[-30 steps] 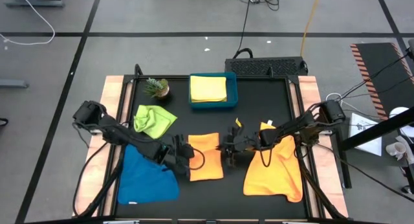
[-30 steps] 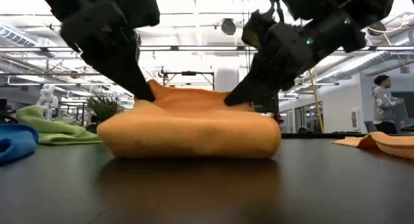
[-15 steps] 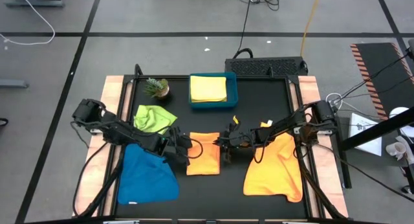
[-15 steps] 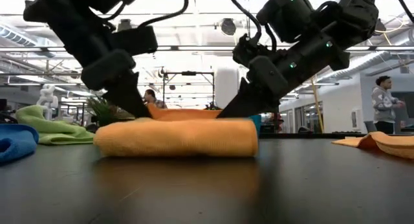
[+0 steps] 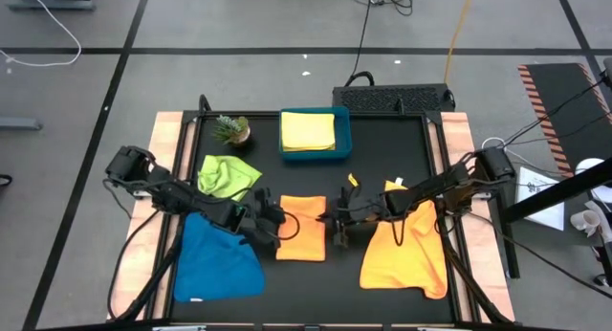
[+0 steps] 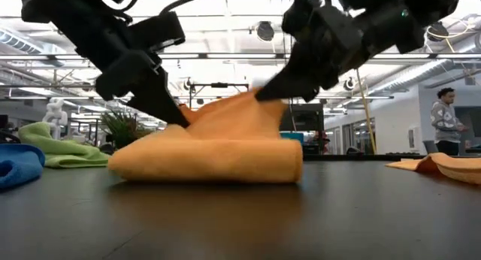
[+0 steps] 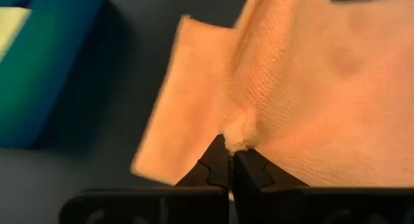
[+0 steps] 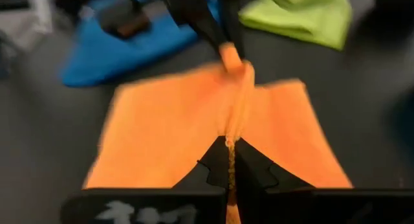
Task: Fold microfiber towels
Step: Fold the top orange microfiber cloth
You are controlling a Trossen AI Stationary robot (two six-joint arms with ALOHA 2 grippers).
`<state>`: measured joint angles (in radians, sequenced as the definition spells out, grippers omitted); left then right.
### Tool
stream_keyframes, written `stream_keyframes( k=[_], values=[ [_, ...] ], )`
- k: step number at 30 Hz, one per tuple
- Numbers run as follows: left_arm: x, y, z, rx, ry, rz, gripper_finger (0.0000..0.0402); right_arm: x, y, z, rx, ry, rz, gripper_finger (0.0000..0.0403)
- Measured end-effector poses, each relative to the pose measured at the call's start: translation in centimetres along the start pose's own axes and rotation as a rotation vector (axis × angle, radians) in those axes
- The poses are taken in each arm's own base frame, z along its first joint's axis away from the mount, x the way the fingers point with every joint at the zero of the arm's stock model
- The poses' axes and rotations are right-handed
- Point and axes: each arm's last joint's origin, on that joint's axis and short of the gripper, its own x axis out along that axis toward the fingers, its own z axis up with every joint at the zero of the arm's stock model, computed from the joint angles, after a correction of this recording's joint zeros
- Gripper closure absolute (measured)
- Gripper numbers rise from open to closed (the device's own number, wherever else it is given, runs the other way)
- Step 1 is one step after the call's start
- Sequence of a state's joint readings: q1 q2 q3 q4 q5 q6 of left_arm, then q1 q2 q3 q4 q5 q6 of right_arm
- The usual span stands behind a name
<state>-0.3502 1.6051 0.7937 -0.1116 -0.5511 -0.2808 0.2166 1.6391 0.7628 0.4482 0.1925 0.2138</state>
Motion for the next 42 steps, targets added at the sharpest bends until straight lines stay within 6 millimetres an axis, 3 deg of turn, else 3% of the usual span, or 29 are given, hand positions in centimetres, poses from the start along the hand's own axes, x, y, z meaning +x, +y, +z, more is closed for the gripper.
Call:
stream_keyframes(
  k=[9,19,32,37,42],
  values=[
    [1.8,2.8,0.3,-0.051,0.052,0.068,0.0400,1.0,-3.2,-2.2,0.076,0.086,-0.144,0.0403],
    [2.7,4.3,0.3,-0.116,0.103,-0.017,0.0398,1.4,-4.6,-2.9,0.077,0.064,-0.169,0.0397],
    [2.7,4.3,0.0,-0.184,0.144,-0.051,0.0311,1.4,-4.8,-2.8,0.049,0.055,-0.175,0.0320],
    [1.1,5.0,0.3,-0.246,0.152,-0.037,0.0295,0.5,-4.7,-1.6,0.035,0.019,-0.169,0.0303],
    [-1.9,4.9,2.1,-0.288,0.013,-0.108,0.0294,-0.7,-4.2,-0.2,0.019,-0.038,-0.146,0.0301]
  ],
)
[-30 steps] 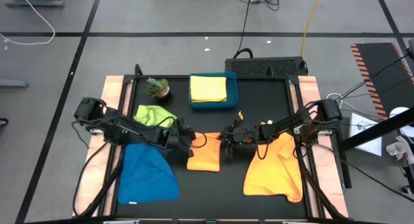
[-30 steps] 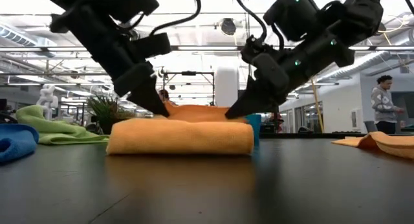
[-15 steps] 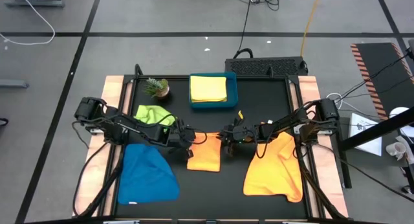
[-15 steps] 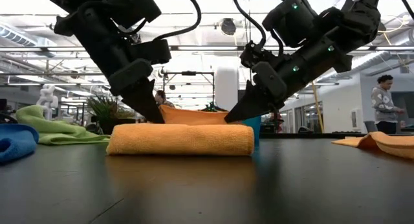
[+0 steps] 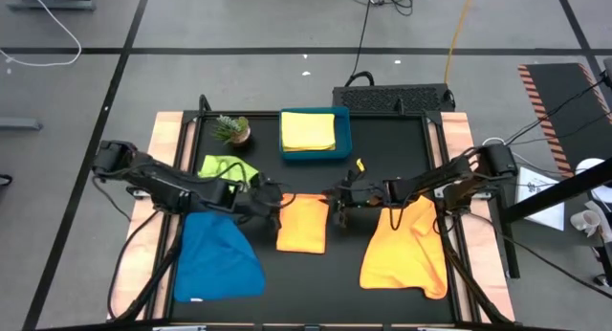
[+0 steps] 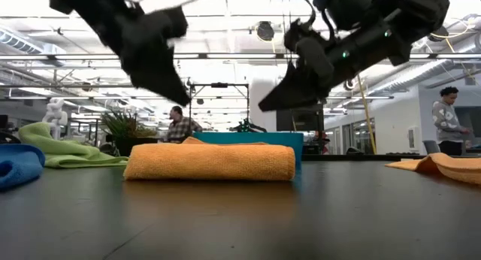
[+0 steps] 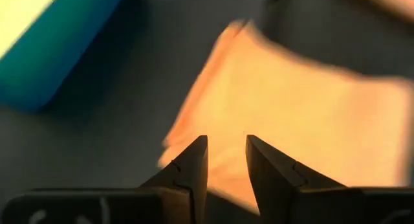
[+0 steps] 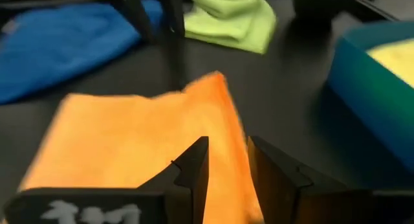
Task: Fold microfiber towels
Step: Fold the top orange microfiber cloth
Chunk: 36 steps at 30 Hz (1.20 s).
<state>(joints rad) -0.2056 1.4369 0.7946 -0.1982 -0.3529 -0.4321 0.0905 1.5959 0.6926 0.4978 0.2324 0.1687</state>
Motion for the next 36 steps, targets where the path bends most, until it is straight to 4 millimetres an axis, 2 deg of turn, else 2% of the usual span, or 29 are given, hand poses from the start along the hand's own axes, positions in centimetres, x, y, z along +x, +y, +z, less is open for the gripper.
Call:
stream_keyframes(
  k=[4,11,17,22,26,30,36],
  values=[
    [-0.6,-1.7,0.0,0.036,-0.075,-0.037,0.0293,-0.3,1.1,0.2,-0.009,-0.025,0.077,0.0301],
    [2.7,-3.7,-2.1,0.074,-0.042,-0.024,0.0293,-0.1,2.5,-0.4,-0.027,-0.022,0.122,0.0301],
    [6.1,-3.1,-3.3,0.053,0.003,0.030,0.0293,0.3,2.3,-0.8,-0.029,-0.007,0.110,0.0300],
    [7.5,-1.8,-3.7,-0.006,0.071,0.058,0.0293,1.2,1.9,-1.8,-0.030,0.024,0.095,0.0300],
    [7.4,-1.6,-3.4,-0.019,0.078,0.010,0.0293,1.7,1.5,-2.3,-0.028,0.040,0.081,0.0300],
    [6.0,-1.9,-2.3,-0.027,0.027,-0.037,0.0293,2.0,1.3,-2.5,-0.025,0.049,0.071,0.0300],
    [3.9,-4.1,-2.1,-0.005,-0.035,-0.111,0.0293,2.0,1.0,-2.3,-0.018,0.037,0.059,0.0300]
  ],
)
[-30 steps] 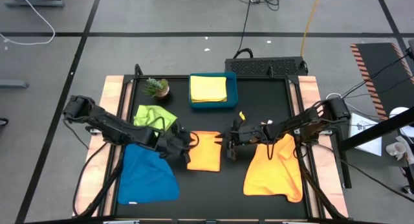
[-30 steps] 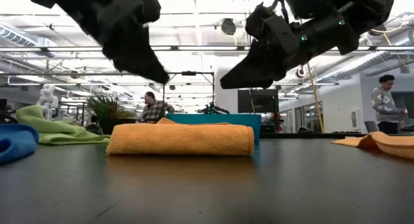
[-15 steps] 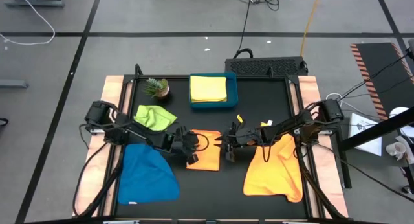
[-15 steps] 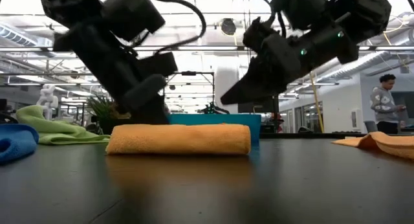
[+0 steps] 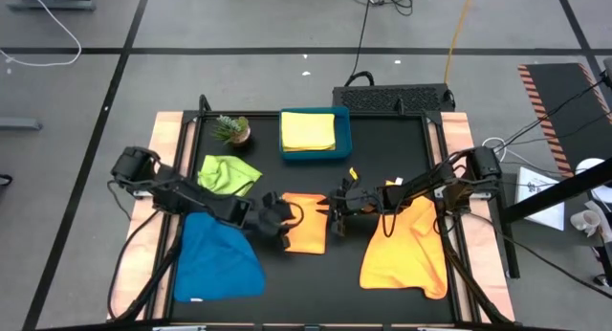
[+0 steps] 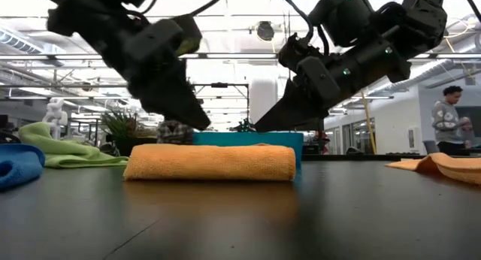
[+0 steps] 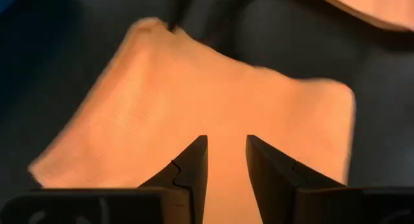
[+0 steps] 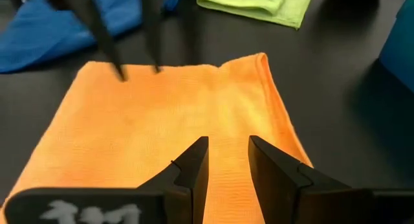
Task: Fold microfiber towels
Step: Fold the top orange microfiber cloth
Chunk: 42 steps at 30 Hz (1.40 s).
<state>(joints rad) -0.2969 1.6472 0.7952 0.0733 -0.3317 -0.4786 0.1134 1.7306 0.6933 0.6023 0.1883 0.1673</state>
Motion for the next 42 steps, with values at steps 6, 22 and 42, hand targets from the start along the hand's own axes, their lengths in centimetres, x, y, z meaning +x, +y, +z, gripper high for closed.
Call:
stream_keyframes(
  k=[6,22,42],
  values=[
    [-0.1,-2.0,-2.1,-0.008,0.044,-0.008,0.0293,0.0,-0.3,0.1,0.007,-0.001,-0.009,0.0300],
    [0.4,-2.7,-4.2,-0.054,0.124,0.042,0.0293,0.1,-1.3,0.1,-0.068,-0.003,-0.107,0.0300],
    [-0.8,-4.6,-4.9,-0.026,0.077,0.057,0.0293,-3.2,4.4,1.9,-0.180,-0.118,0.078,0.0314]
  ],
)
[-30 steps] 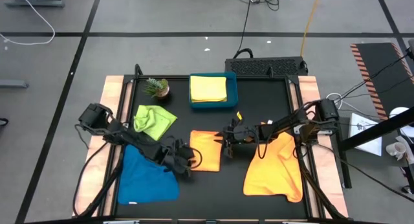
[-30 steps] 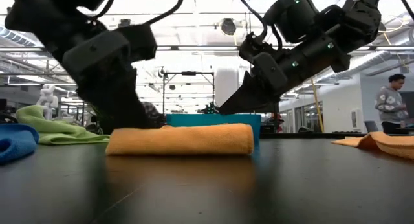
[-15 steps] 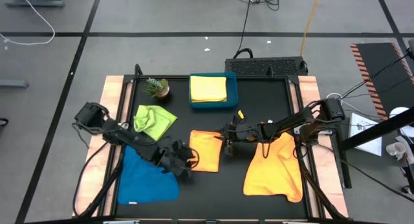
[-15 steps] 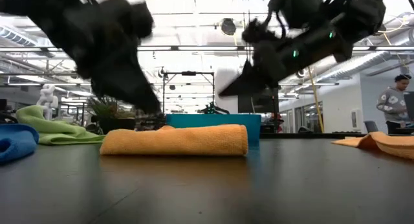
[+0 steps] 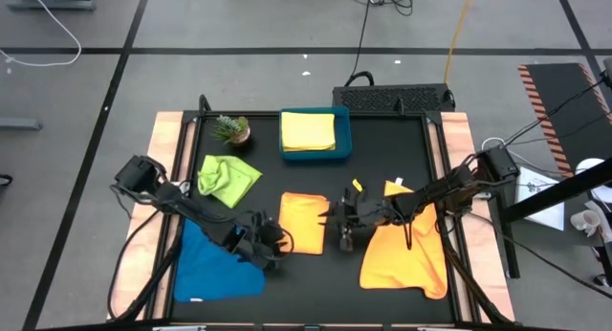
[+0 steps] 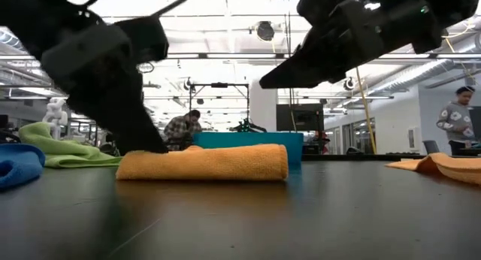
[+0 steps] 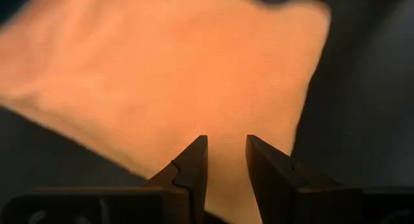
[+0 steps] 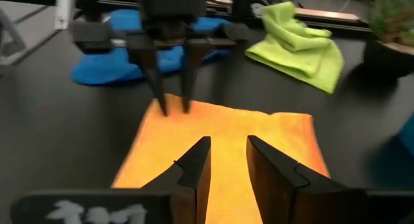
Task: Fold microfiber towels
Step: Fold the top orange microfiber cloth
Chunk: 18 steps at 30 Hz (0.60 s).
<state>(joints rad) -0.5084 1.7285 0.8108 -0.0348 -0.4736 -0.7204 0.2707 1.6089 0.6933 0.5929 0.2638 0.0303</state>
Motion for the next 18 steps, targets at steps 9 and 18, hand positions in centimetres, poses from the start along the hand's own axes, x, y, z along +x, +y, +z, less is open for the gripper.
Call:
stream_keyframes(
  k=[9,18],
  values=[
    [0.4,-0.9,1.3,-0.025,-0.122,-0.097,0.0293,-0.3,1.2,0.0,-0.006,-0.005,0.036,0.0314],
    [1.3,-0.5,2.1,-0.042,-0.177,-0.095,0.0293,-0.3,1.1,0.0,0.000,-0.006,0.009,0.0314]
  ],
)
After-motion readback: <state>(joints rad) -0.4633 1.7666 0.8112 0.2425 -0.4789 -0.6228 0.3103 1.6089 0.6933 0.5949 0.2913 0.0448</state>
